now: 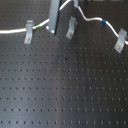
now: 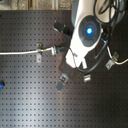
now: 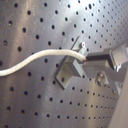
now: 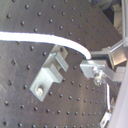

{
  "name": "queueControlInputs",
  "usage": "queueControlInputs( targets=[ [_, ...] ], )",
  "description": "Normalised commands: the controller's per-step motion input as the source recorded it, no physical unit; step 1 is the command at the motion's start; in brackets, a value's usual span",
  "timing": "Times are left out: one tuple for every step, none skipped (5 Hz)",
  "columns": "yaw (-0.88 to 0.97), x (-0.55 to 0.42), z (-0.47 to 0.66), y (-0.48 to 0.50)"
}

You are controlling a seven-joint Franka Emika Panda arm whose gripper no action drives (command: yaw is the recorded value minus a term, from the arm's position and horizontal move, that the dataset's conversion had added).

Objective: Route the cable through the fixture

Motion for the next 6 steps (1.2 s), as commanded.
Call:
queueControlInputs(
  targets=[
    [0.60, -0.182, 0.23, 0.121],
    [0.63, -0.155, 0.25, 0.126],
    [0.66, -0.126, 0.27, 0.128],
    [0.66, -0.102, 0.27, 0.129],
    [0.55, -0.084, 0.19, 0.124],
    [0.07, -0.077, 0.23, -0.043]
  ],
)
